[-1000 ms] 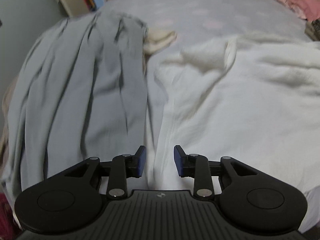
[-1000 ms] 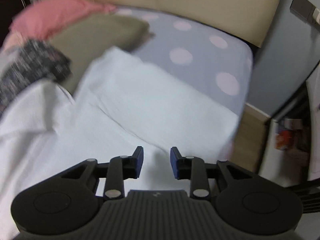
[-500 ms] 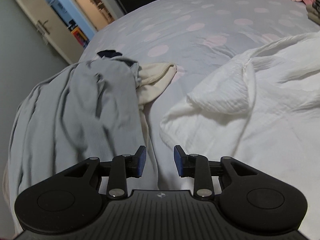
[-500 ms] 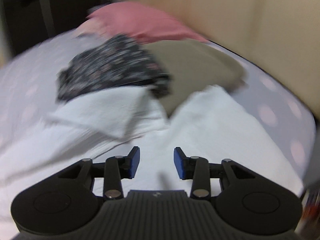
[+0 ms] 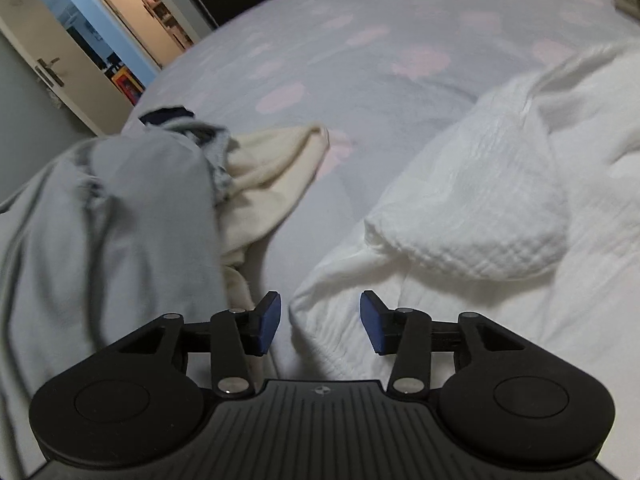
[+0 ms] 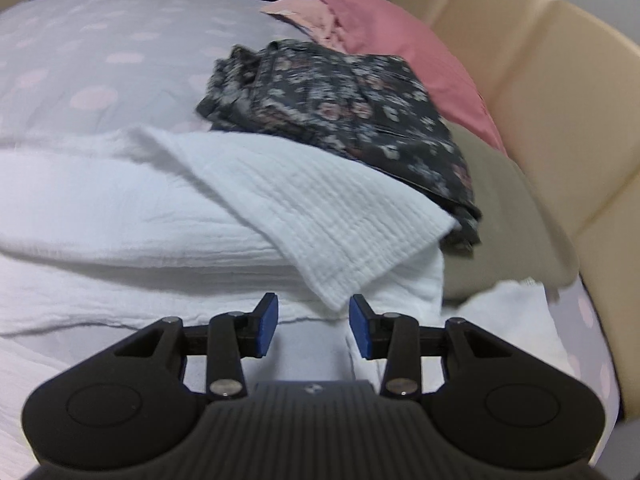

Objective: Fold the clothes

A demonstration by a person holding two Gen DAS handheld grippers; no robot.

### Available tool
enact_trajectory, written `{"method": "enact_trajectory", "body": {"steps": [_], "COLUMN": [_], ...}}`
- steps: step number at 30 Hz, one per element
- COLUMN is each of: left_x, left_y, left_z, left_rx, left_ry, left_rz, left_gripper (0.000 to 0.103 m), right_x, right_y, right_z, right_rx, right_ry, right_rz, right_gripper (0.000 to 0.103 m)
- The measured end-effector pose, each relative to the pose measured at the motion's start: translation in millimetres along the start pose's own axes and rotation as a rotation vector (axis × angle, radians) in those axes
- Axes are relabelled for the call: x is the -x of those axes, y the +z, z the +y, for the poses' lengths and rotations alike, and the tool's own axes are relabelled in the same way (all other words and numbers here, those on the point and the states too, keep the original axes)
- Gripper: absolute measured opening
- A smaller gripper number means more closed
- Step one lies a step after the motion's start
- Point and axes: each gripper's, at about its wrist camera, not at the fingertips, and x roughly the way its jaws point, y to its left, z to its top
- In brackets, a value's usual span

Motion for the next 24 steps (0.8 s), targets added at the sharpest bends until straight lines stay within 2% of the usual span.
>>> {"method": "enact_trajectory", "body": {"steps": [7, 8, 9, 10, 12, 16, 24], "left_x": [-6.4, -6.1, -5.2, -4.1, -1.8, 12.9, 72.9], "left_y": [2.3, 1.8, 1.3, 0.8, 1.8, 5.6, 8.4], "left_z": [-14.2, -15.2, -15.5, -15.5, -12.3, -1.3, 19.7], "left_rx": [-0.008, -0.011, -0.011, -0.011, -0.002, 0.058, 0.185], "left_ry": [0.031, 0.033, 0.039, 0.048, 0.061, 0.096, 0.151], "left_rz": [-0.049, -0.056, -0.064, -0.071, -0.074, -0.093, -0.192], "left_gripper": [0.025, 0.021, 0.019, 0.013, 0.009, 0.003, 0.002], "right_x": [-20.7, -24.0, -26.6, -28.4, -27.1, -15.8, 28.6], "right_y": [3.1, 4.4, 5.6, 7.1, 10.3, 17.0, 22.2], "right_z": [16.5, 16.6, 16.0, 14.7, 10.5, -1.0, -47.9], "right_rx": [0.081, 0.082, 0.08, 0.075, 0.052, -0.002, -0.202], "right_ry": [-0.079, -0.092, -0.101, -0.11, -0.124, -0.179, -0.325], "right_rz": [-0.026, -0.021, -0.017, -0.013, -0.014, -0.039, -0.103], "right_gripper": [0.04, 0.033, 0.02, 0.014, 0.003, 0.002, 0.002]}}
